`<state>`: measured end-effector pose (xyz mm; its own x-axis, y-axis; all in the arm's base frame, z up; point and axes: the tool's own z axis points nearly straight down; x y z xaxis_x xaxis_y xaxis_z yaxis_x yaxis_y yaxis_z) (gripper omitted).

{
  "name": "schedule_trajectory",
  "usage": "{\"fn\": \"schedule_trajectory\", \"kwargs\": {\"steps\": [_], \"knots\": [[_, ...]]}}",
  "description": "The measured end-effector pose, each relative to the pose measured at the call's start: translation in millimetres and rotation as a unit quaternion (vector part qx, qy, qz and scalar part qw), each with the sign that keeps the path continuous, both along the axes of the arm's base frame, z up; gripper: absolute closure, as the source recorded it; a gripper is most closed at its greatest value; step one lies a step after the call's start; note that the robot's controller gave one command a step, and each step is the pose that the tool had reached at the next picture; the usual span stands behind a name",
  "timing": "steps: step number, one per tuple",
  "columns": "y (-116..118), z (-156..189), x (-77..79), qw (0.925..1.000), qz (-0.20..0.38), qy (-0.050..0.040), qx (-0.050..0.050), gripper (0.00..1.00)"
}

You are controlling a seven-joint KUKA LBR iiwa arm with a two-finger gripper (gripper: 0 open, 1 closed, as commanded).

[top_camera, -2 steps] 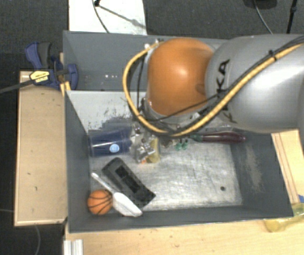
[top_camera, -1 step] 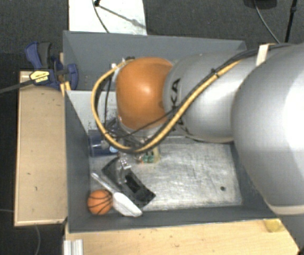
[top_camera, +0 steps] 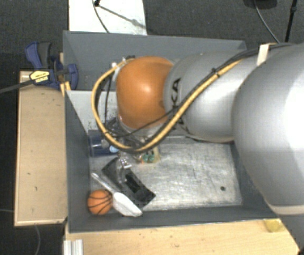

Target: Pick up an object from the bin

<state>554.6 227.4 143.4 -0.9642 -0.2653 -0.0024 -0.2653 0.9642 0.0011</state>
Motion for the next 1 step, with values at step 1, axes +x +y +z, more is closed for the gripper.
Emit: {"fn": "schedule_trajectory", "kwargs": {"steps": [1], "knots": [[-47.1,-59.5,-12.6,0.9968,0.075,-0.0248,0.011,1.00]]}}
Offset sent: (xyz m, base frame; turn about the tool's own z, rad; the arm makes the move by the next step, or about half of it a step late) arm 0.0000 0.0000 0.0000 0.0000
